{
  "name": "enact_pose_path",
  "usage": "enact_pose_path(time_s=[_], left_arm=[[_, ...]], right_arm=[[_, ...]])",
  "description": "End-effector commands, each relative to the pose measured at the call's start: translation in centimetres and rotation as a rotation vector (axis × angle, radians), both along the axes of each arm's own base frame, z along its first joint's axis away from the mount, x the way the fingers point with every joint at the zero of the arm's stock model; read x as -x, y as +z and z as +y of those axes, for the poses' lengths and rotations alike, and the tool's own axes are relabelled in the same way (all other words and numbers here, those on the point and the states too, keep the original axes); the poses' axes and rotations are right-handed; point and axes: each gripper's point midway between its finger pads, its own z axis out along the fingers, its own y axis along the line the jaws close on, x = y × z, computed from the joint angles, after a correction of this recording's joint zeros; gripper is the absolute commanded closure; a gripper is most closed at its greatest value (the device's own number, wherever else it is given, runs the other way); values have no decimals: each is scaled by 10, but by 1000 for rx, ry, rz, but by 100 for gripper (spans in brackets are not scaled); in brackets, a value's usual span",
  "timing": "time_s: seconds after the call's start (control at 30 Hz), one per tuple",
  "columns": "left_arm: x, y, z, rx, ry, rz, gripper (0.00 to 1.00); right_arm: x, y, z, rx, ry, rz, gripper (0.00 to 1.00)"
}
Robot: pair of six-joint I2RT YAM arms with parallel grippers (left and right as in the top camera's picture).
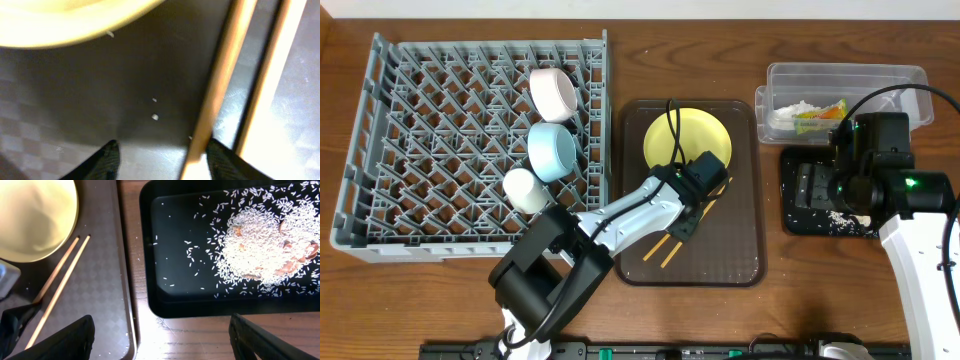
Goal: Sort waste into correct bins and load items into the dishwasher rack
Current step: 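Carry one chopstick with the left gripper and drop it into the rack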
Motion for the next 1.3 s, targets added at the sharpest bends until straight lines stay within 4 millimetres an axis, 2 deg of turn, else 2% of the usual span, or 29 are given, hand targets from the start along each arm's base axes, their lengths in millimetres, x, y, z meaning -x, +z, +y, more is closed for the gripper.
enact_pose_path(time_s=[0.0, 0.3, 0.4, 0.57, 0.63, 0.73, 0.9, 1.27], left_arm=[[15, -11, 1, -6, -11, 43, 48], [31, -14, -7, -16, -59, 51, 79], [35, -14, -8, -22, -70, 55, 81], [40, -14, 0, -56, -70, 75, 94], [40, -10, 5, -75, -72, 72, 94], [31, 1, 11, -111, -67, 19, 94], [23, 26, 8, -76, -73, -49, 94], [33, 99, 24, 7, -74, -129, 94]], right_arm=[[-1, 5, -2, -5, -10, -16, 16], [-1, 5, -2, -5, -10, -16, 16], [-1, 5, -2, -5, -10, -15, 16], [0, 5, -2, -5, -10, -13, 16], [0, 5, -2, -5, -10, -13, 17], [0, 5, -2, -5, -10, -13, 16], [0, 5, -2, -5, -10, -13, 17], [0, 5, -2, -5, -10, -13, 16]])
